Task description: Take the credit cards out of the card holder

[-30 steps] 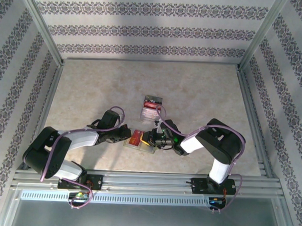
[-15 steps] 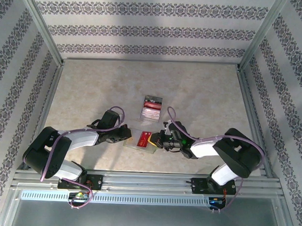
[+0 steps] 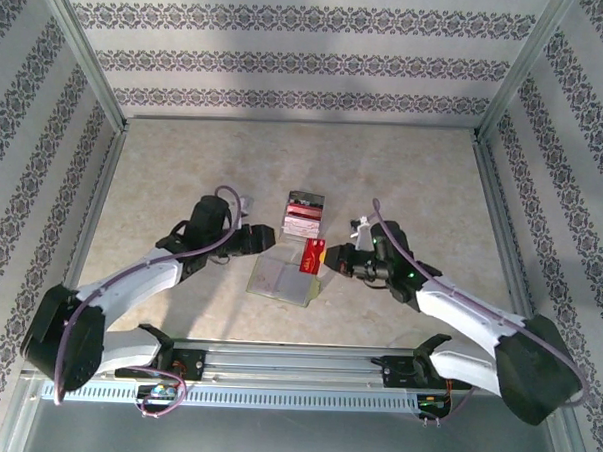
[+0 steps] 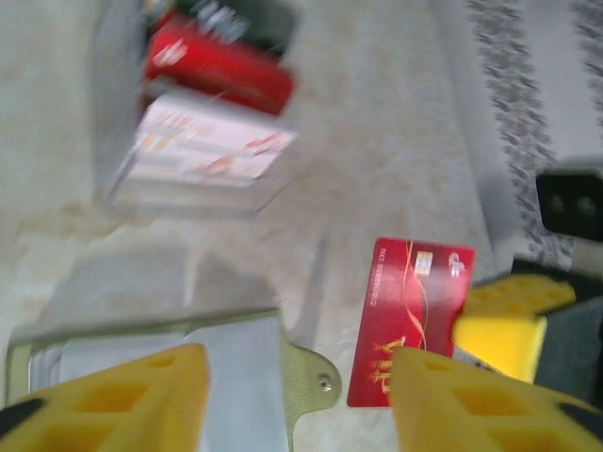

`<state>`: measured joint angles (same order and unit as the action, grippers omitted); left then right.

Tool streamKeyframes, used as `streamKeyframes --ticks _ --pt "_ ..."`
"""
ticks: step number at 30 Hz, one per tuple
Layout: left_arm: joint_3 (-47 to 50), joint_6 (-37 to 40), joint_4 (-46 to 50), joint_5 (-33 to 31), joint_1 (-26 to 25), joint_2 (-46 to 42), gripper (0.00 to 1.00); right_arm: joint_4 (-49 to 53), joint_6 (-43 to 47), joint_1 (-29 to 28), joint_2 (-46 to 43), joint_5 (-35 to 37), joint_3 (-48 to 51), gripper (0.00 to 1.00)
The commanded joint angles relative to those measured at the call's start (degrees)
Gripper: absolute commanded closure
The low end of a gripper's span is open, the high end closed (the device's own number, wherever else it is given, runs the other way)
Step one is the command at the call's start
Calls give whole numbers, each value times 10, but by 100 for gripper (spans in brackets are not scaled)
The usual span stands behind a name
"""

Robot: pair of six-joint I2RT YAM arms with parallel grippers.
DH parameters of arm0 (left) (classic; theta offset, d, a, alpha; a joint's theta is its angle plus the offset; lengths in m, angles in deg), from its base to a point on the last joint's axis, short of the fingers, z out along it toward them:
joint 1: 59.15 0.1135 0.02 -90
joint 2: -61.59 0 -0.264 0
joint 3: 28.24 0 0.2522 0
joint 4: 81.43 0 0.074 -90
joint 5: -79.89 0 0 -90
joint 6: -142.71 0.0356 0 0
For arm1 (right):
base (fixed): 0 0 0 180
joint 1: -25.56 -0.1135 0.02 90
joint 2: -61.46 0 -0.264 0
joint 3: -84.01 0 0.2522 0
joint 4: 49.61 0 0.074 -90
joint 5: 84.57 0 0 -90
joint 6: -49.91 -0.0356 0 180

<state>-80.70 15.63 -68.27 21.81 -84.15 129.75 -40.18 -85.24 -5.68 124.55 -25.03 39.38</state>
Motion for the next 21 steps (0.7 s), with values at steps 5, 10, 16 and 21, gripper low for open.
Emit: streamKeyframes --ticks 5,10,16,21 --pt "-100 217 96 137 11 -54 19 266 380 15 -44 -13 -175 100" --pt "-158 327 126 180 12 -47 15 408 550 16 -10 -34 -281 100" --pt "-194 388 119 256 8 -18 15 493 647 13 41 -63 -362 100" --pt "-209 410 126 287 -18 16 17 510 673 9 75 -86 -405 100"
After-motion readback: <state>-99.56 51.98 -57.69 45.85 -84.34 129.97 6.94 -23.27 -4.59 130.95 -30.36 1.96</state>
